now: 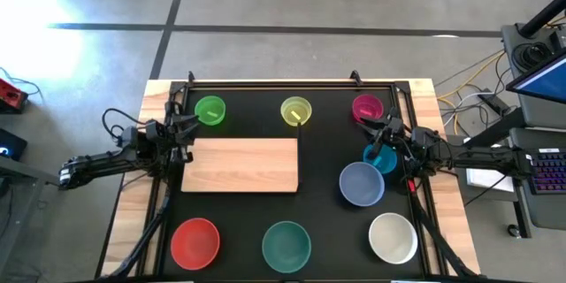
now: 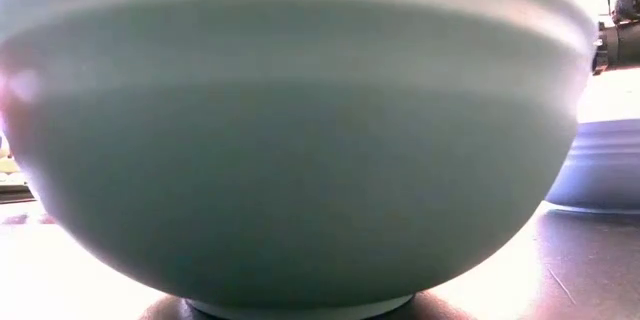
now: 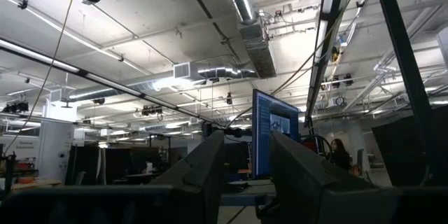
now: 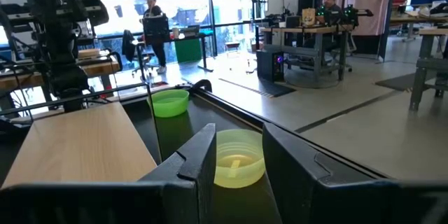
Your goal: Place and stack bowls onto a shelf
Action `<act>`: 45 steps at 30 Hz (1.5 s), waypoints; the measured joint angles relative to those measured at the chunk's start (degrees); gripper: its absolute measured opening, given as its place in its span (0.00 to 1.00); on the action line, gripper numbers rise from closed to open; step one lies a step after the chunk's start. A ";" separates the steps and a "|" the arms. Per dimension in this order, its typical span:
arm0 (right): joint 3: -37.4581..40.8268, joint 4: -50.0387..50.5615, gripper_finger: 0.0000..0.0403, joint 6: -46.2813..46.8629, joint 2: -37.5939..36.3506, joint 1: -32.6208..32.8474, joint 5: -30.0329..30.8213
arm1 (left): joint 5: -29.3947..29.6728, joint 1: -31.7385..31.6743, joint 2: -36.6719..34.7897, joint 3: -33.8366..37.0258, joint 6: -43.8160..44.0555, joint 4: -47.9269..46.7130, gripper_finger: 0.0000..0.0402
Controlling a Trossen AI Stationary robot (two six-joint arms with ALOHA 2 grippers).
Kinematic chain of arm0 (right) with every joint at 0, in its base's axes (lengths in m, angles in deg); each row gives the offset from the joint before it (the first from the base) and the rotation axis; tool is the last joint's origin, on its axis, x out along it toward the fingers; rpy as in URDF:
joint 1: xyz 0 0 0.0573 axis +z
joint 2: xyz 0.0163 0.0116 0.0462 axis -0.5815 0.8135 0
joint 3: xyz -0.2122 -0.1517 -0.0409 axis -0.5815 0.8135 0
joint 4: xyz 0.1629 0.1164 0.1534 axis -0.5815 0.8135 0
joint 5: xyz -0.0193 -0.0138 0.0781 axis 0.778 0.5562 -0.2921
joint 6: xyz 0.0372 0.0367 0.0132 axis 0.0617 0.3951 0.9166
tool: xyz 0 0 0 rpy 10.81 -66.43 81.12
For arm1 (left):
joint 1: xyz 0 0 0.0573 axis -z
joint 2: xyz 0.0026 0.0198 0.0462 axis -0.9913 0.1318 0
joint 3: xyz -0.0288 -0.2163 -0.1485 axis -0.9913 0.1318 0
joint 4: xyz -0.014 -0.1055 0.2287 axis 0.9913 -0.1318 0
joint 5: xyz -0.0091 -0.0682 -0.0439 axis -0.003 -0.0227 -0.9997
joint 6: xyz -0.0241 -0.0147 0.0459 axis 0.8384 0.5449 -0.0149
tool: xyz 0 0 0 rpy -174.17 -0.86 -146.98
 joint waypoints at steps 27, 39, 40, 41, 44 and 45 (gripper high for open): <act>0.00 -0.01 0.27 0.02 0.00 0.00 -0.02 | 0.00 0.00 0.00 0.00 0.01 0.00 0.24; 0.00 0.00 0.27 -0.04 0.00 0.00 0.00 | 0.01 -0.02 0.00 0.00 -0.01 0.01 0.24; 0.00 -0.01 0.27 0.01 0.00 0.00 -0.01 | 0.01 -0.02 0.00 0.00 -0.01 0.00 0.24; -0.02 -0.01 0.27 0.02 0.00 0.00 0.00 | 0.01 0.00 0.00 0.00 -0.08 0.00 0.24; 0.00 0.01 0.27 -0.04 0.00 0.00 0.00 | 0.03 -0.01 0.00 0.00 -1.40 0.07 0.24; -0.01 0.00 0.27 0.01 0.00 0.00 -0.01 | 0.03 -0.01 0.00 0.00 -2.25 0.22 0.24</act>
